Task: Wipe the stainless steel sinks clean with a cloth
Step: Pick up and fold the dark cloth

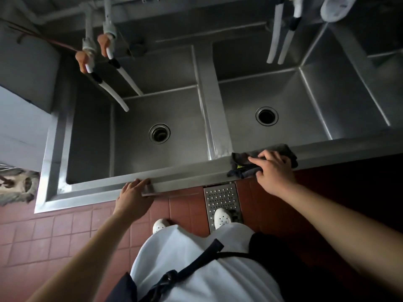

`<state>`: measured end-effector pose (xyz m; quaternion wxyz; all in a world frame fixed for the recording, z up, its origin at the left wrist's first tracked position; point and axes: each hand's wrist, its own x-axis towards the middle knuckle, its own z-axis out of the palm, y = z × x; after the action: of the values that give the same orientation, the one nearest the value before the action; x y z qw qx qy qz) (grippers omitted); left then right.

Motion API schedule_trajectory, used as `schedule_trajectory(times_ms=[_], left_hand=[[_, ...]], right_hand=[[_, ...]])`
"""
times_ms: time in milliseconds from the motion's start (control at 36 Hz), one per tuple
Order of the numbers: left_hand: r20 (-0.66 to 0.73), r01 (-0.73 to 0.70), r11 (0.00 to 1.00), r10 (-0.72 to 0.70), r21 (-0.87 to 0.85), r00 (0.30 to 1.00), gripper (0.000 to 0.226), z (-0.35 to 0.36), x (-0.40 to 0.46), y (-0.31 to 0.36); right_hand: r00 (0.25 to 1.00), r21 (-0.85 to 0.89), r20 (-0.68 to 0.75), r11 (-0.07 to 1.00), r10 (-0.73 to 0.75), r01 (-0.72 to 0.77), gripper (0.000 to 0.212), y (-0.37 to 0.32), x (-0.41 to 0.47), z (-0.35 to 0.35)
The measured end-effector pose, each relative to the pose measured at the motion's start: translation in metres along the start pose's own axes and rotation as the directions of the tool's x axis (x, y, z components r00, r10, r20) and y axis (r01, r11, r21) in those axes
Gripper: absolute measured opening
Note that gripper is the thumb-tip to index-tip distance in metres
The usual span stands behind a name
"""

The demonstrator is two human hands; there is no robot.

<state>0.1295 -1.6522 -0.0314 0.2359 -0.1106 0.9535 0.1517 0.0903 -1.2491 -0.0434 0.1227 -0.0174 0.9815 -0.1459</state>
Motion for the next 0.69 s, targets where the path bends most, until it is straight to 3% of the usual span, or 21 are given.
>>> schedule_trajectory(times_ms=[167,306,389,472,556,639,694], left_hand=[[0.040,-0.029,0.999,0.028,0.034,0.999,0.064,-0.007,0.000,0.005],[0.184,0.004,0.998,-0.017,0.070,0.983,0.058,-0.022,0.008,0.018],[0.276,-0.075,0.989,0.108,-0.125,0.955,0.045,-0.036,0.013,0.037],[0.215,-0.223,0.926,0.295,-0.306,0.931,0.040,-0.051,0.006,0.067],[0.181,-0.324,0.792,0.472,-0.518,0.863,0.037,-0.067,-0.007,0.099],[0.136,-0.387,0.623,0.625,-0.680,0.769,0.040,-0.078,-0.020,0.133],[0.111,-0.427,0.548,0.698,-0.719,0.708,0.050,-0.078,-0.024,0.151]], right_hand=[[0.997,0.060,-0.065,0.997,0.047,-0.043,0.050,0.003,-0.007,0.003],[0.988,0.151,-0.099,0.983,0.123,-0.107,0.046,-0.010,-0.011,0.005],[0.982,0.350,-0.015,0.921,0.190,-0.173,0.040,-0.020,-0.010,-0.014],[0.964,0.680,0.052,0.698,0.261,-0.226,0.032,-0.040,-0.021,-0.043],[0.924,0.896,0.046,0.394,0.379,-0.206,0.028,-0.068,-0.039,-0.071],[0.884,0.988,0.101,0.059,0.457,-0.143,0.017,-0.096,-0.054,-0.091],[0.868,0.993,0.113,-0.023,0.484,-0.117,0.012,-0.114,-0.062,-0.097]])
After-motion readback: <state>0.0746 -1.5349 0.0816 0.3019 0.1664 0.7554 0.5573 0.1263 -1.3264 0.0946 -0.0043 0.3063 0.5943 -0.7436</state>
